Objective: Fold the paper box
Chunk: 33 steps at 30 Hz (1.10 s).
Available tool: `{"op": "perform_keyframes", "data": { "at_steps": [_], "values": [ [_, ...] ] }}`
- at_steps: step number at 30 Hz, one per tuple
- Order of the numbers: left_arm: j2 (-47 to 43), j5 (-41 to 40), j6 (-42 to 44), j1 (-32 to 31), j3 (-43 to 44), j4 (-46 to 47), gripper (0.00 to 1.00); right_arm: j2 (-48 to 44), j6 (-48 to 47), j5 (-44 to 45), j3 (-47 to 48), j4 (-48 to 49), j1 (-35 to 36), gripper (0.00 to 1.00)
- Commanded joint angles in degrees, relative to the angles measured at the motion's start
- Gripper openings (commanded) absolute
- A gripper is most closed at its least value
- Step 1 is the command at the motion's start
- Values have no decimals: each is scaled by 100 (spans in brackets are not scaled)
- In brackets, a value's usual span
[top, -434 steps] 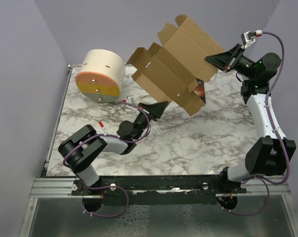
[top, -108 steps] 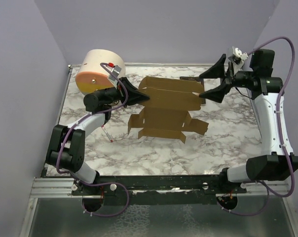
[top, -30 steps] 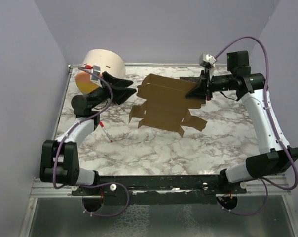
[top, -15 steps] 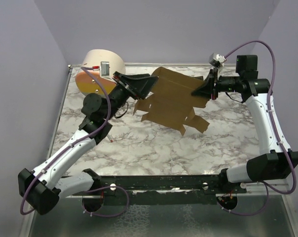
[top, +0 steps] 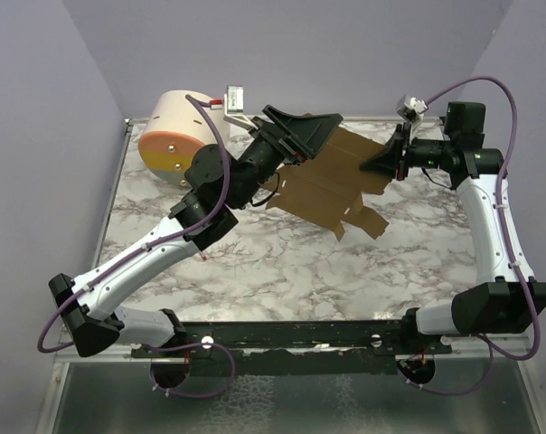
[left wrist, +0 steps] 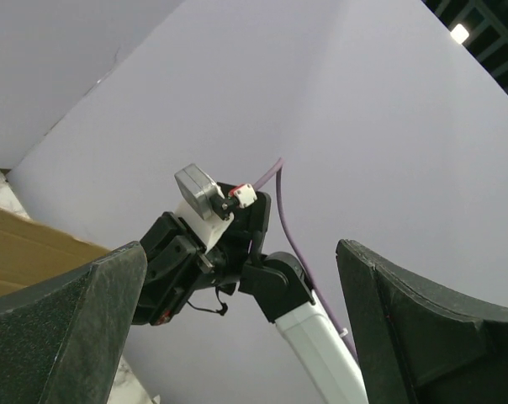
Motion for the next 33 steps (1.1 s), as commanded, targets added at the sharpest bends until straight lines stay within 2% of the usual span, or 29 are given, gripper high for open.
{"op": "perform_keyframes", "data": {
  "at_steps": [1,14,17,20,27,33],
  "values": [
    [152,-77,-80,-23,187,-66,99,-127,60,-248,-140,250,-34,1],
    [734,-79,371,-376,1060,-603,99,-172,46,-317,-220,286,-52,1],
    [559,-708,576,-361,986,-980,99,-133,47,-317,-179,257,-52,1],
    [294,-1184,866,-352,914,-781,99,-160,46,-350,-199,269,-61,1],
    [761,-828,822,-368,1770,-1109,99,-164,58,-443,-206,284,-61,1],
    [813,-794,860,-369,1805,-1046,99,-188,55,-450,-235,287,-61,1]
  ]
}}
